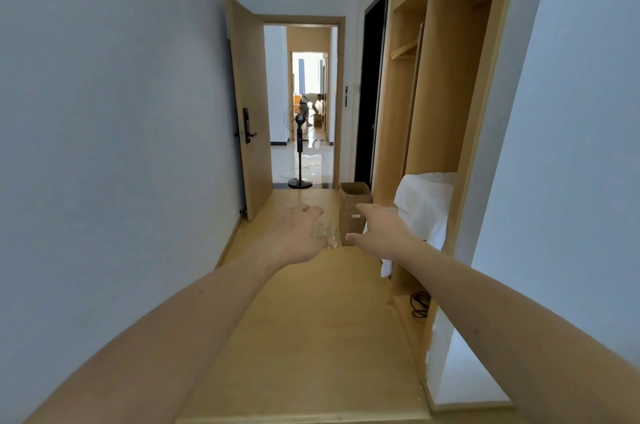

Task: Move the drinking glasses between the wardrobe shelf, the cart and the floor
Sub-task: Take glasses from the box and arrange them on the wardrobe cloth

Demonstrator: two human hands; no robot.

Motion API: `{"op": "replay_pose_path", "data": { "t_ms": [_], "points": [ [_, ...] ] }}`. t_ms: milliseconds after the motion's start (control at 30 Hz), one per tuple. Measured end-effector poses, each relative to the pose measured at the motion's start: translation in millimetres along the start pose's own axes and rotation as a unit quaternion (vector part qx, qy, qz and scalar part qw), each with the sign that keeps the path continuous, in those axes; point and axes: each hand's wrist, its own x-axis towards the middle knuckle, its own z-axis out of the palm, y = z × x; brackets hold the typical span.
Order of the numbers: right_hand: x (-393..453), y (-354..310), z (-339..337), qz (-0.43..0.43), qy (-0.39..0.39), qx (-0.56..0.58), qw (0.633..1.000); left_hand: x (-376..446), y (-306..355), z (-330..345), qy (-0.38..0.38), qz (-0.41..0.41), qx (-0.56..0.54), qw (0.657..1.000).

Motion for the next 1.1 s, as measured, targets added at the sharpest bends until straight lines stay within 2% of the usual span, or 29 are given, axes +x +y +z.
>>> {"op": "replay_pose_path", "data": {
  "t_ms": [267,600,1100],
  "points": [
    [111.8,50.4,2.3,-0.013,0.001,0.024,1.000,112.9,-9.8,1.9,0.022,-0.018,0.028,0.999],
    [204.7,102.7,27.5,-0.012,-0.030,0.045,0.998,211.4,-22.2,39.8,-0.011,-0.015,0.077,0.997],
    [372.0,128.4,66.4,0.025,-0.018,0.047,0.998,394.6,-108.2,71.4,-0.037,0.043,0.073,0.996]
  ]
}}
